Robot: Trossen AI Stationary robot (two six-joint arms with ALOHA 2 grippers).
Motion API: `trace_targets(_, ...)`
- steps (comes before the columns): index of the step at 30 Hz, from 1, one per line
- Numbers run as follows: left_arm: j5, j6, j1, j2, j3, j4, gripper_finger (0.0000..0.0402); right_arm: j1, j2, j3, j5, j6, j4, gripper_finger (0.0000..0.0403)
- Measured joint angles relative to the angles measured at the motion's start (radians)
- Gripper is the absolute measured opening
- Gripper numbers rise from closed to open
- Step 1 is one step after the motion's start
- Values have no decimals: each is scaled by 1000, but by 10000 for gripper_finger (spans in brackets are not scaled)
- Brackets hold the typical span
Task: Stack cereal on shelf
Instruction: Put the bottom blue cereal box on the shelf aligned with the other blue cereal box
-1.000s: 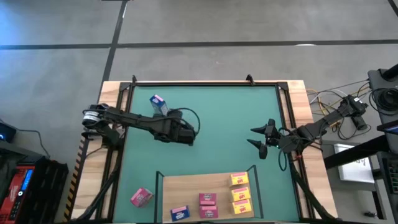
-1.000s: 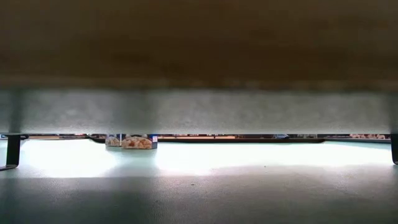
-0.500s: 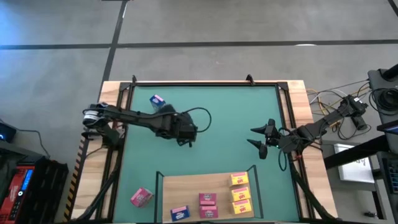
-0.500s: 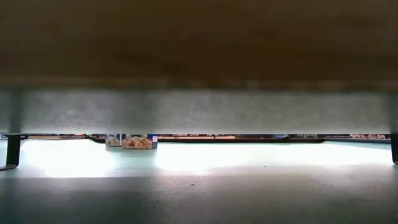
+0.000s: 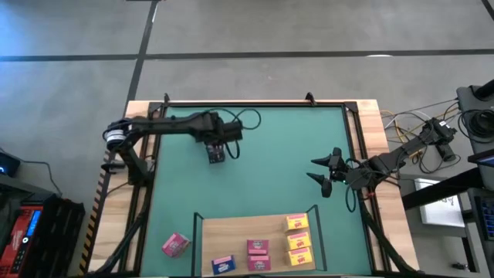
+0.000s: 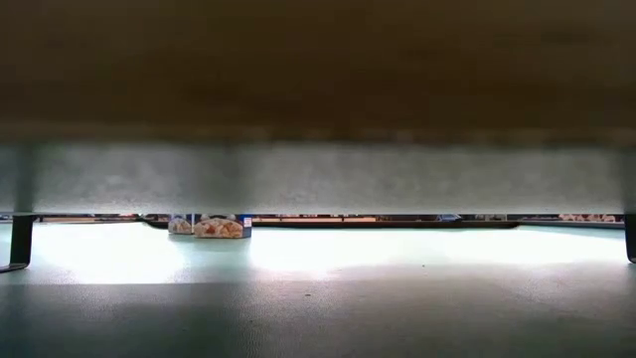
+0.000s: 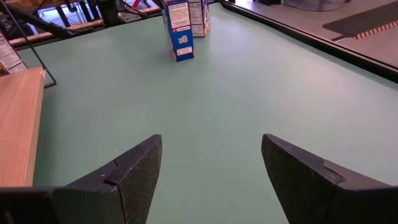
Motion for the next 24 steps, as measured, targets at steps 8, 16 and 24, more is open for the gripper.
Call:
trace_targets(8, 95, 172, 39, 0, 0, 14, 399, 0, 0, 0, 0, 0, 0, 265)
trace_targets(16, 147, 243, 47, 0, -6, 38, 360, 0, 0, 0, 0, 0, 0, 265)
trace_targets(24, 159, 255, 55, 1, -64, 76, 288, 0, 0, 0, 0, 0, 0, 265)
